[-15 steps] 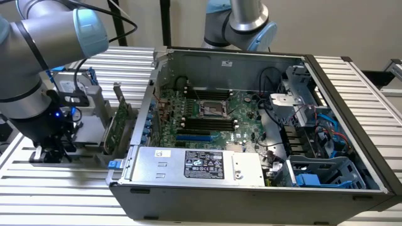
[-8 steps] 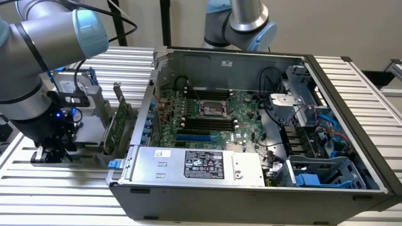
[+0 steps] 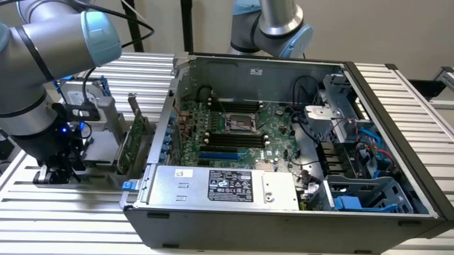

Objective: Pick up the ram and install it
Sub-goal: 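Pick up the ram and move it above insertion slot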

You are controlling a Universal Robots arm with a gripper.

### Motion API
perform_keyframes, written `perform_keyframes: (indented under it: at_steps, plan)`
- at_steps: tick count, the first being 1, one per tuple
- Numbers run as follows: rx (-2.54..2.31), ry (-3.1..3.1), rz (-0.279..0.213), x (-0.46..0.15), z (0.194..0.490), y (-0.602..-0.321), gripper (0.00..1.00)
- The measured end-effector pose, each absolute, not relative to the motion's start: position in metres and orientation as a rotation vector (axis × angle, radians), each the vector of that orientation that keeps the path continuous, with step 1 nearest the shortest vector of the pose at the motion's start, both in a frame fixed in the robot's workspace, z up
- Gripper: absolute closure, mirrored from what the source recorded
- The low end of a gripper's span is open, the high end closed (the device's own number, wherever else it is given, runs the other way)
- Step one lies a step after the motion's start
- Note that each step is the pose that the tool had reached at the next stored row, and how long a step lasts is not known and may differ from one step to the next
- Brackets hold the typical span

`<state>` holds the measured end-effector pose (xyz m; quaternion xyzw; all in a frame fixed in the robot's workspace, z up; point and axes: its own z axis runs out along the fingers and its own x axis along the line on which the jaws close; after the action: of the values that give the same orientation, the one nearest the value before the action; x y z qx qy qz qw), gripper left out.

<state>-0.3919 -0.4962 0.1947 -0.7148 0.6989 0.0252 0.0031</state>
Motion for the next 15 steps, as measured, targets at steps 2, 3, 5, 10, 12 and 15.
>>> perform_keyframes:
  at_steps: [2,3,5,10,12,15]
  plan:
    - [-2.241,2.191,0.079,-0.392,0.1946,-0.4964,0.0]
    - [-2.241,2.191,0.079,-0.3921,0.1946,-0.4965,0.0]
    - [-2.241,2.191,0.079,-0.3922,0.1946,-0.4971,0.0]
    - [-2.241,2.191,0.079,-0.3921,0.1947,-0.4989,0.0]
    - [-2.241,2.191,0.079,-0.3917,0.1946,-0.4991,0.0]
    - [-2.241,2.191,0.079,-0.3902,0.1946,-0.4992,0.0]
